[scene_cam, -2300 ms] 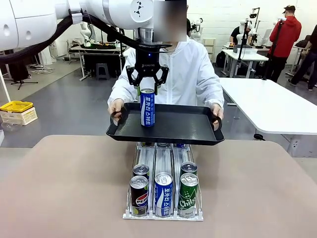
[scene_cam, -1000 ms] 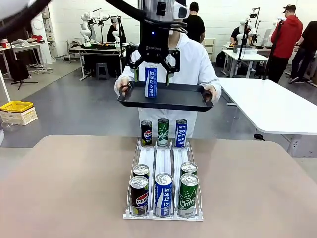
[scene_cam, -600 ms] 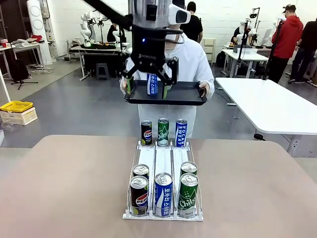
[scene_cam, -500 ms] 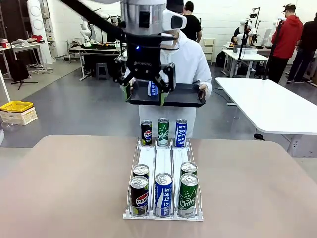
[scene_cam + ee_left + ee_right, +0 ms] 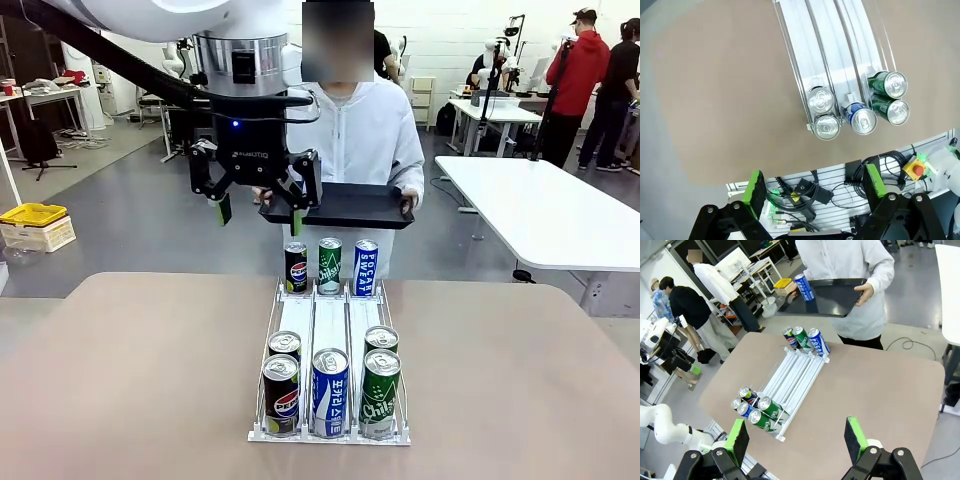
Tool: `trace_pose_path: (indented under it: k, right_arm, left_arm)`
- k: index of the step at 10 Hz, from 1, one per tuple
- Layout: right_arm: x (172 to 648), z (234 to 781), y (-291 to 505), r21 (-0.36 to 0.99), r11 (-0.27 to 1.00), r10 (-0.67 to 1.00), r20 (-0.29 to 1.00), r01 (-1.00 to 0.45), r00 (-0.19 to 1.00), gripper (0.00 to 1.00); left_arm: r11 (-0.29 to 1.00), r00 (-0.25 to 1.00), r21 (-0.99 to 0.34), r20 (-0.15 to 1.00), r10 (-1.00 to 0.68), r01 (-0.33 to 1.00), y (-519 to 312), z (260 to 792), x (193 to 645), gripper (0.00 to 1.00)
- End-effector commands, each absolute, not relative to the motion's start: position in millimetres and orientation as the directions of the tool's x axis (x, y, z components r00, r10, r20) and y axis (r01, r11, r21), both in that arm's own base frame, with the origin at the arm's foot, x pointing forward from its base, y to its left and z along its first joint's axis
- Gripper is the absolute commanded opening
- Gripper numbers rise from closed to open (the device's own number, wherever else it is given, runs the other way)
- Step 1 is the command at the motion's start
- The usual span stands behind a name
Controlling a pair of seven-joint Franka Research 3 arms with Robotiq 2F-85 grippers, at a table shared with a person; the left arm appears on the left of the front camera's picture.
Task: Retrieve and hand over the desired beverage to the person.
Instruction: Place the picked can on the Handle tray extended by the person, then pick up another can of the same type that the person held from the Automatic Can Dispenser.
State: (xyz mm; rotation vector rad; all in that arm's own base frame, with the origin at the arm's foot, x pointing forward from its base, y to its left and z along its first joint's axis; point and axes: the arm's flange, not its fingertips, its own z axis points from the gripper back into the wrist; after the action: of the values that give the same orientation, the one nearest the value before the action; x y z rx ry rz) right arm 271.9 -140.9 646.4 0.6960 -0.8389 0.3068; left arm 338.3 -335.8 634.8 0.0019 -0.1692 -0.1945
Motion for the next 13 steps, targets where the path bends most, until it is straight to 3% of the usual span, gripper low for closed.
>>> trace_pose_path:
  k: [1, 9, 11, 13]
  right_arm:
    - [274.2, 647.7, -140.3, 0.448, 0.720, -0.022, 0.778, -0.530, 0.628, 1.00]
    - [274.2, 647.7, -140.3, 0.448, 0.720, -0.022, 0.778, -0.530, 0.628, 1.00]
    - [274.2, 647.7, -140.3, 0.448, 0.720, -0.022, 0.778, -0.530, 0.628, 1.00]
    - [274.2, 647.7, -140.3, 0.448, 0.720, -0.022, 0.778, -0.530, 0.628, 1.00]
  left_arm:
    - [0.979, 0.964, 0.021, 0.170, -0.206, 0.205, -340.1, 634.9, 335.5, 1.00]
    - [0.979, 0.964, 0.024, 0.168, -0.204, 0.203, -342.1, 633.7, 334.7, 1.00]
    - [0.882, 0.870, -0.120, 0.272, -0.412, 0.456, -271.0, 649.5, 330.4, 1.00]
    - [0.703, 0.733, -0.249, 0.392, -0.556, 0.666, -164.5, 669.4, 345.4, 1.00]
